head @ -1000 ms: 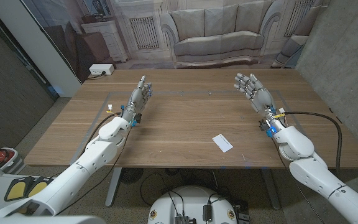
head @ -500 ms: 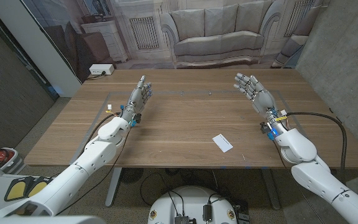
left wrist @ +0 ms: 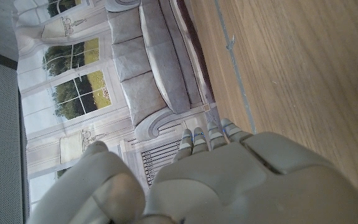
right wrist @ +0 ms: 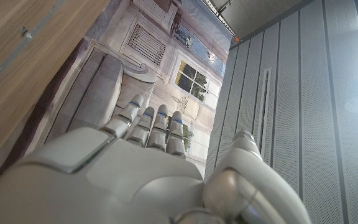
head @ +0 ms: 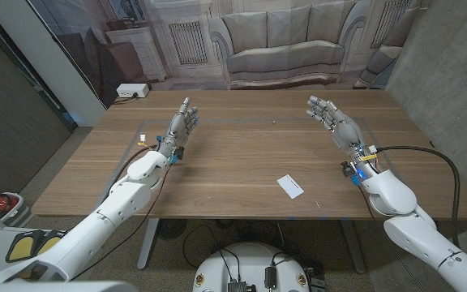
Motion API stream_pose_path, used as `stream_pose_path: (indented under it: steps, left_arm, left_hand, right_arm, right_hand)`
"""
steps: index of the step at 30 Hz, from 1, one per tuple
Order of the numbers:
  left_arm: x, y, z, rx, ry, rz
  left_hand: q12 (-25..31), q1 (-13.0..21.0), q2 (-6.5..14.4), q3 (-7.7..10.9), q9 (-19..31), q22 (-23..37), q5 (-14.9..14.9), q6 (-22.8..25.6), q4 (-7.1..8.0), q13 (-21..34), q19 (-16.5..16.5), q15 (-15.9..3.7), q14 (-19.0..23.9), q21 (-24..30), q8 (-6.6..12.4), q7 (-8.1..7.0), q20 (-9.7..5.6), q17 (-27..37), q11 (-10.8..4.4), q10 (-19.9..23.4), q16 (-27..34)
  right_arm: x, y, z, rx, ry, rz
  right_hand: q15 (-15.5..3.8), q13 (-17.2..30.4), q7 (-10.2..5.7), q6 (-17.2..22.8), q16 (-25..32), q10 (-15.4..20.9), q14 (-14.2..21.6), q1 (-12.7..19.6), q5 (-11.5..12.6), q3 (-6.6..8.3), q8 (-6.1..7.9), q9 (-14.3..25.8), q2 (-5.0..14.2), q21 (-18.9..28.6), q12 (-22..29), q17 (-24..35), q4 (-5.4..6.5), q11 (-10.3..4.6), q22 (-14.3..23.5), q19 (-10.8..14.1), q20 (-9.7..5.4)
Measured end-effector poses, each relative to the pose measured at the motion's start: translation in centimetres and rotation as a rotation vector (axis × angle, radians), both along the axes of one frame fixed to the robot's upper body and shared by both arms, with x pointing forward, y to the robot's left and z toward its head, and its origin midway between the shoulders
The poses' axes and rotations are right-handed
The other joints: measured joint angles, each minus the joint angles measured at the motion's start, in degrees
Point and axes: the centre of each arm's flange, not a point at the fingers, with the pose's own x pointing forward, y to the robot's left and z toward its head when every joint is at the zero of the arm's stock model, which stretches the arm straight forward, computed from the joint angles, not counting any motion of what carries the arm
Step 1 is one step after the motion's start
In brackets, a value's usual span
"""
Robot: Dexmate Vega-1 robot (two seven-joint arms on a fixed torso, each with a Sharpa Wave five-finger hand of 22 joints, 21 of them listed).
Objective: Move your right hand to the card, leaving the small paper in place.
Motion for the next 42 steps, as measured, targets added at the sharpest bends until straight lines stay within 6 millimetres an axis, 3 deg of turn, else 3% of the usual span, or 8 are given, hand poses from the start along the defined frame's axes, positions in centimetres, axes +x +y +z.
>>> stream_pose_path:
  steps: [42]
  left_arm:
    - [-0.3,-0.2,0.3,-0.001,-0.002,0.008]
  left_hand:
    - [-0.35,0.00,0.00,-0.48,0.00,0.14,-0.22,0.19,0.01,0.00,-0.01,0.00,0.00,-0.23,-0.57,0.20,0.00,0.00,0.00,-0.01,-0.44]
  right_arm:
    - [-2.5,0.9,-1.0,-0.101,-0.125,-0.133]
  right_hand:
    - [-1.22,0.01,-0.89,1.50,0.00,1.02,1.65,0.99,0.44,-0.25,0.00,0.01,-0.53,-0.50,0.00,0.01,-0.70,-1.03,0.00,1.02,-0.20]
